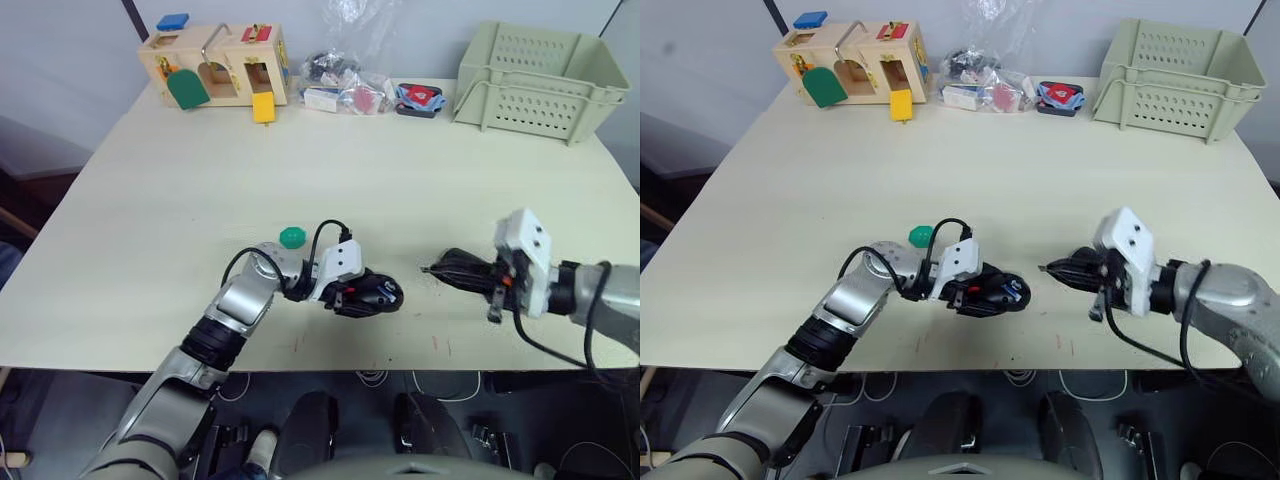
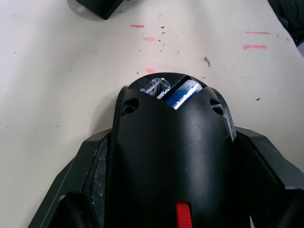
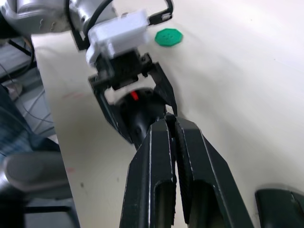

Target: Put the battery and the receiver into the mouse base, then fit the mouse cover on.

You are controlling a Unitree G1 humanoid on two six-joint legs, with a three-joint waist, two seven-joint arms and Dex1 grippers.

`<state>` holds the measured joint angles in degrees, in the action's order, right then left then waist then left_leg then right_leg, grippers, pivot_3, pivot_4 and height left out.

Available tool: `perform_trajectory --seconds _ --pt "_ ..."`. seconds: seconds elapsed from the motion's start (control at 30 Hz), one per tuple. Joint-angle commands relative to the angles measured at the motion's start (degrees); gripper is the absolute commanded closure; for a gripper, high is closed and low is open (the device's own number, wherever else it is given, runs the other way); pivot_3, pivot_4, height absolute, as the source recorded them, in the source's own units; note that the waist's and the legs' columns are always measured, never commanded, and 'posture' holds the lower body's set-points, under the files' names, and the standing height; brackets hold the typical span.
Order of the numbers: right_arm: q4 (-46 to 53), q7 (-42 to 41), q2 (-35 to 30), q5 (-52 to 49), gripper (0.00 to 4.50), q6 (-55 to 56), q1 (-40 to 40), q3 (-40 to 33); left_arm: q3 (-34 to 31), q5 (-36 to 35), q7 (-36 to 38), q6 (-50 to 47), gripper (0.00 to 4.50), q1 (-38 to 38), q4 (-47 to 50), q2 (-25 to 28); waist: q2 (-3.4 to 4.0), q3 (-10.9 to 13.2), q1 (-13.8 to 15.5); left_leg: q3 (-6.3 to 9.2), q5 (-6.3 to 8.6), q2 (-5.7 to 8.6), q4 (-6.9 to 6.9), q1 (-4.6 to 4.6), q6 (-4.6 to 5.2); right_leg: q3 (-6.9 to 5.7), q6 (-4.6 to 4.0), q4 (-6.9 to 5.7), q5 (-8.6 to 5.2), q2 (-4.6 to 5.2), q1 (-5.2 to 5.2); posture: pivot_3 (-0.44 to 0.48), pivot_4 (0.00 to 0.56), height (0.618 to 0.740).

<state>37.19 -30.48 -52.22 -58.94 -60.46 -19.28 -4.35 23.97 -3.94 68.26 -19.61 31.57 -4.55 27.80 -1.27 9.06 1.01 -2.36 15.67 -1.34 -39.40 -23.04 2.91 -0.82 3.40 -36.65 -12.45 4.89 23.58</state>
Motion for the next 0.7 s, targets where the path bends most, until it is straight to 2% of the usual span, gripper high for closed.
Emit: perform_trajectory --seconds 0.03,0.2,0.27,0.5,0.7 --pt "-1.8 6.4 -0.8 -9.3 4.5 -12.3 -8.6 1.0 1.5 1.5 -1.0 -0.5 1.53 0.4 0.4 -0.6 0.0 0.0 0.1 0.0 0.0 -0.01 0.0 0.0 0.0 0.01 -0.02 0.0 -0.01 0.05 0.01 0.0 0.15 0.74" --pt "-9.7 13.2 0.7 -17.6 4.5 -26.6 -21.0 4.6 1.9 2.0 -1.4 -1.6 1.53 0.1 1.3 -0.9 0.02 0.0 0.0 0.03 0.01 0.02 0.01 -0.09 0.04 -0.03 -0.04 0.06 -0.02 0.14 0.02 0.0 0.15 0.74" --pt "-14.2 17.1 0.4 -19.1 4.5 -30.9 -25.9 8.5 2.1 2.2 -1.5 -1.9 1.53 -0.1 1.7 -1.0 0.04 0.0 0.1 0.02 0.01 0.01 0.0 -0.08 0.04 -0.02 -0.04 0.06 -0.02 0.15 0.02 0.0 0.15 0.74" --pt "-26.5 30.1 -1.1 -30.8 4.5 -32.0 -40.1 23.2 2.7 2.8 -2.0 -3.0 1.53 -0.5 2.8 -1.3 0.07 0.0 -0.1 0.05 0.01 0.03 0.01 -0.24 0.04 -0.05 -0.03 0.08 -0.01 0.19 0.14 0.0 0.15 0.74" --pt "-32.9 40.3 -0.5 -42.2 4.5 -31.5 -46.7 31.6 3.1 3.3 -2.1 -3.3 1.53 -0.1 2.5 -1.8 0.08 0.0 0.0 0.26 0.0 0.04 -0.05 -0.46 0.05 -0.27 0.09 0.18 0.06 0.2 0.19 0.0 0.15 0.74"
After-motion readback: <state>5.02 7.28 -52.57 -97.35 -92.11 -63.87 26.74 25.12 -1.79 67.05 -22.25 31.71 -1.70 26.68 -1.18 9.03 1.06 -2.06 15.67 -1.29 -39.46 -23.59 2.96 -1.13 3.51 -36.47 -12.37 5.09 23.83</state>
